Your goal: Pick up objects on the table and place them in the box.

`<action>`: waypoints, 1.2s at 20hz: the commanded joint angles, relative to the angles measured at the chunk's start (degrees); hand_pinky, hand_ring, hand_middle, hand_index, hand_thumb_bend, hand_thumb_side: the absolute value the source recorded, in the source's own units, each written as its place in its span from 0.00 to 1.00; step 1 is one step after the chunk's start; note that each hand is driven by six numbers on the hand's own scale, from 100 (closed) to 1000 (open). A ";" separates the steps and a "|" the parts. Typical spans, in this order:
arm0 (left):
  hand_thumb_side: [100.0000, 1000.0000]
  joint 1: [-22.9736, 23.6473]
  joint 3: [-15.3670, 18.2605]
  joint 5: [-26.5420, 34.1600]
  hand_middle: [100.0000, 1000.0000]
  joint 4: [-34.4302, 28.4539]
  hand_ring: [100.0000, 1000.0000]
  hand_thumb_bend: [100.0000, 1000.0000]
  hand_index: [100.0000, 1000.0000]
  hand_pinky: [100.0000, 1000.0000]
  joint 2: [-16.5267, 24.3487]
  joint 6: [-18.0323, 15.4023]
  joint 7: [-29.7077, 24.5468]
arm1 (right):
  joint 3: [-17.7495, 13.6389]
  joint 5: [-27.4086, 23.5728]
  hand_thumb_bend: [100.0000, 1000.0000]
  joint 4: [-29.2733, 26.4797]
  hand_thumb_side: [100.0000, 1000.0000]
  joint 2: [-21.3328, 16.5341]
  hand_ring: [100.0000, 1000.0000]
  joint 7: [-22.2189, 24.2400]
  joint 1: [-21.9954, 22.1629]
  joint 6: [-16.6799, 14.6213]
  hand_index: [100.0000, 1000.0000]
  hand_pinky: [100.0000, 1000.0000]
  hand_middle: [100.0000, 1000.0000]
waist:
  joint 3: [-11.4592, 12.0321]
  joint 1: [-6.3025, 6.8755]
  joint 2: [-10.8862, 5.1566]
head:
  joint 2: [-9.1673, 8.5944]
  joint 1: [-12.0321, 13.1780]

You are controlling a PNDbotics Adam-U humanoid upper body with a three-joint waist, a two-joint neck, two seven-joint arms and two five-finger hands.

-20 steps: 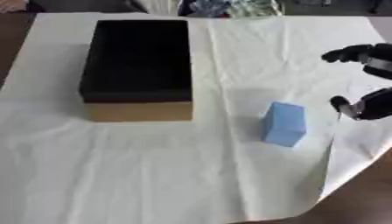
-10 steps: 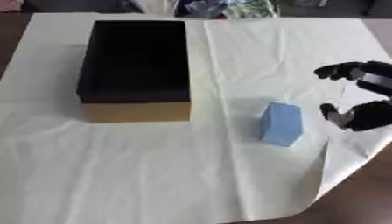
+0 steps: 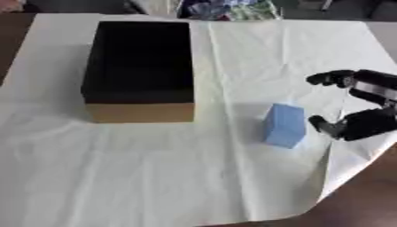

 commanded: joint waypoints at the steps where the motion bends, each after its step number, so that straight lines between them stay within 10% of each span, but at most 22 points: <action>1: 0.36 -0.33 0.46 -0.06 0.60 -1.07 0.64 0.00 0.81 0.93 1.43 0.07 0.06 | 0.06 2.44 0.16 -0.85 0.30 -0.58 1.00 0.59 -0.92 -0.17 1.00 1.00 0.94 | 0.04 0.01 -1.22 | 0.05 0.06; 24: 0.38 -0.64 0.09 0.18 0.60 -1.07 0.64 0.00 0.80 0.93 0.71 0.38 -0.39 | 4.09 12.72 0.21 -0.85 0.35 2.63 1.00 5.77 -2.18 0.75 1.00 1.00 0.95 | 1.42 -0.05 -0.67 | -0.32 -1.65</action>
